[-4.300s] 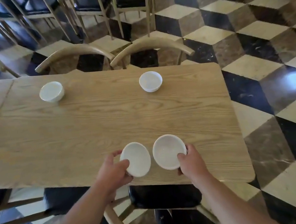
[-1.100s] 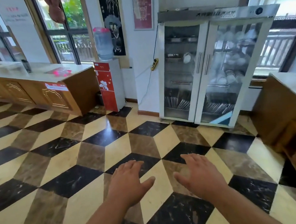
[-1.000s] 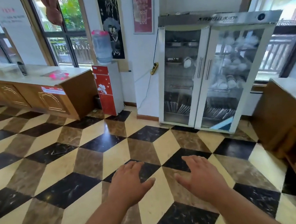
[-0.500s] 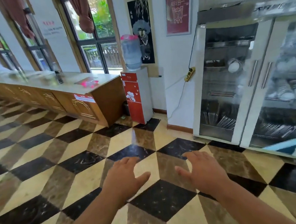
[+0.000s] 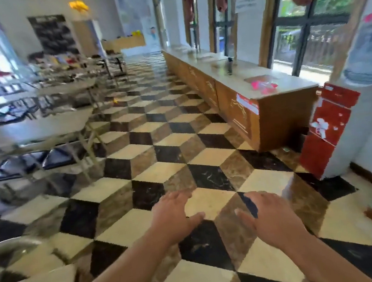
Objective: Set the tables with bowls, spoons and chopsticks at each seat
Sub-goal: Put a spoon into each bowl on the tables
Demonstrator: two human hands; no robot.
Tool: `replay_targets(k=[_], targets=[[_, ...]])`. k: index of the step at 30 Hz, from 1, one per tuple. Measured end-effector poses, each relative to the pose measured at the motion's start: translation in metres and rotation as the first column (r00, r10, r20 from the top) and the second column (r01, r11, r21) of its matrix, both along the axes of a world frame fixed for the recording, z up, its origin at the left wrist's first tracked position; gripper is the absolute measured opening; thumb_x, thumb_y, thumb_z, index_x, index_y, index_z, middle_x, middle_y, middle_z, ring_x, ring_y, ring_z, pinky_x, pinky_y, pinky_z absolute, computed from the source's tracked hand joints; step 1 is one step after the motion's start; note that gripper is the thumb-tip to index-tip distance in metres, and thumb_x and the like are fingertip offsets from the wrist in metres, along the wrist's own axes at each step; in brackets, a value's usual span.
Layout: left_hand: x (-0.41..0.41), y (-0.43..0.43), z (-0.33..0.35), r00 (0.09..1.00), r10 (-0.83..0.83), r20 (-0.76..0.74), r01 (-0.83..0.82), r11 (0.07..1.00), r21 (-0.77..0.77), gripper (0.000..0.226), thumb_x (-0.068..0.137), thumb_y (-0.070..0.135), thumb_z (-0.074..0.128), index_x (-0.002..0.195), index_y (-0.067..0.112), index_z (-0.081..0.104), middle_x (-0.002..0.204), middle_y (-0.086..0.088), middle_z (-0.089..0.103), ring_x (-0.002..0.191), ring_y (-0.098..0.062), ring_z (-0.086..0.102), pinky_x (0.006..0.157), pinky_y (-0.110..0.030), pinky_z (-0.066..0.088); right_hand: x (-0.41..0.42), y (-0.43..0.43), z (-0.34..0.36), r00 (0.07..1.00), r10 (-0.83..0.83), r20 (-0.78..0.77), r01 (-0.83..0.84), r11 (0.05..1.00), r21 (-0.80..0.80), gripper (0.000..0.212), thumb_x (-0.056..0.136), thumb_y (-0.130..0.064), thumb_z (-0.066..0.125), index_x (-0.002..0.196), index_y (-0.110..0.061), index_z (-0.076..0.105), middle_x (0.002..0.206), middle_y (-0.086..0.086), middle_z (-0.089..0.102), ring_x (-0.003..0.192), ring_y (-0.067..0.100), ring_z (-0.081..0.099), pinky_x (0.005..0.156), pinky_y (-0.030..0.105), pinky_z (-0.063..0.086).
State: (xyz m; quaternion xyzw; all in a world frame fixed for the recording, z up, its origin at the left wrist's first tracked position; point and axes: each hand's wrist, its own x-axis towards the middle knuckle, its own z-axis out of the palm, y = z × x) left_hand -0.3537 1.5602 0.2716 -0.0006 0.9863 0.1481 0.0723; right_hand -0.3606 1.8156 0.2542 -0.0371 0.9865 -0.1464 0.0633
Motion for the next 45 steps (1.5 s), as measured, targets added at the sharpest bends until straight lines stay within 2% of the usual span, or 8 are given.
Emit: replay_targets(k=[6, 11, 19, 26, 32, 38, 40, 45], targets=[[-0.087, -0.105, -0.039, 0.977, 0.214, 0.022, -0.215, 0.975, 0.063, 0.085, 0.093, 0.077, 0.052, 0.163, 0.030, 0.038, 0.169, 0.003, 0.040, 0.157, -0.023, 0.034, 0.124, -0.046, 0.039, -0.128, -0.109, -0.001, 0.975, 0.220, -0.024, -0.217, 0.972, 0.093, 0.073, 0.099, -0.076, 0.034, 0.158, -0.034, 0.038, 0.164, -0.008, 0.044, 0.150, 0.018, 0.042, 0.122, 0.039, 0.036], [-0.173, -0.195, -0.067, 0.956, 0.289, 0.049, -0.293, 0.944, 0.149, 0.082, 0.093, 0.077, 0.053, 0.161, 0.035, 0.039, 0.167, 0.006, 0.041, 0.155, -0.022, 0.035, 0.121, -0.044, 0.041, -0.230, -0.209, -0.015, 0.955, 0.296, -0.026, -0.292, 0.950, 0.111, 0.072, 0.099, -0.075, 0.036, 0.157, -0.033, 0.041, 0.162, -0.006, 0.046, 0.150, 0.019, 0.042, 0.117, 0.042, 0.043], [-0.256, -0.339, -0.112, 0.879, 0.445, 0.169, -0.469, 0.872, 0.140, 0.080, 0.093, 0.076, 0.056, 0.161, 0.037, 0.040, 0.168, 0.006, 0.041, 0.156, -0.023, 0.036, 0.121, -0.045, 0.040, -0.357, -0.363, -0.052, 0.899, 0.429, 0.082, -0.436, 0.893, 0.110, 0.072, 0.097, -0.076, 0.039, 0.154, -0.033, 0.044, 0.159, -0.006, 0.049, 0.148, 0.021, 0.043, 0.113, 0.045, 0.046], [-0.284, -0.465, -0.121, 0.727, 0.655, 0.206, -0.681, 0.727, 0.089, 0.079, 0.092, 0.076, 0.058, 0.159, 0.040, 0.040, 0.166, 0.007, 0.044, 0.153, -0.022, 0.040, 0.120, -0.044, 0.042, -0.444, -0.516, -0.070, 0.769, 0.633, 0.092, -0.639, 0.767, 0.060, 0.070, 0.097, -0.075, 0.042, 0.152, -0.032, 0.047, 0.153, -0.007, 0.055, 0.144, 0.019, 0.046, 0.114, 0.041, 0.046], [-0.329, -0.581, -0.090, 0.571, 0.814, 0.104, -0.821, 0.568, 0.061, 0.078, 0.093, 0.076, 0.057, 0.160, 0.039, 0.041, 0.166, 0.006, 0.045, 0.154, -0.021, 0.040, 0.122, -0.044, 0.043, -0.539, -0.661, -0.058, 0.624, 0.781, 0.036, -0.780, 0.625, -0.038, 0.071, 0.096, -0.076, 0.044, 0.151, -0.032, 0.050, 0.154, -0.007, 0.055, 0.144, 0.019, 0.048, 0.117, 0.043, 0.046], [-0.360, -0.676, -0.070, 0.355, 0.933, 0.067, -0.934, 0.351, 0.060, 0.080, 0.092, 0.080, 0.052, 0.160, 0.041, 0.039, 0.167, 0.007, 0.043, 0.155, -0.020, 0.039, 0.122, -0.046, 0.043, -0.612, -0.811, -0.051, 0.419, 0.907, 0.039, -0.906, 0.421, -0.044, 0.076, 0.095, -0.082, 0.037, 0.154, -0.035, 0.046, 0.160, -0.010, 0.049, 0.150, 0.018, 0.043, 0.120, 0.042, 0.040], [-0.358, -0.696, -0.067, 0.311, 0.948, 0.064, -0.950, 0.307, 0.063, 0.081, 0.091, 0.080, 0.053, 0.160, 0.040, 0.039, 0.167, 0.007, 0.043, 0.155, -0.020, 0.039, 0.121, -0.046, 0.043, -0.621, -0.848, -0.046, 0.369, 0.928, 0.043, -0.928, 0.371, -0.030, 0.075, 0.096, -0.080, 0.036, 0.156, -0.036, 0.044, 0.161, -0.010, 0.047, 0.152, 0.019, 0.040, 0.122, 0.042, 0.038], [-0.337, -0.769, -0.077, 0.116, 0.991, 0.072, -0.988, 0.108, 0.109, 0.082, 0.091, 0.079, 0.054, 0.161, 0.037, 0.039, 0.166, 0.006, 0.044, 0.156, -0.020, 0.037, 0.123, -0.047, 0.041, -0.612, -0.978, -0.045, 0.215, 0.975, 0.054, -0.976, 0.216, -0.008, 0.076, 0.094, -0.081, 0.040, 0.156, -0.038, 0.043, 0.163, -0.010, 0.047, 0.154, 0.019, 0.039, 0.124, 0.046, 0.039]])
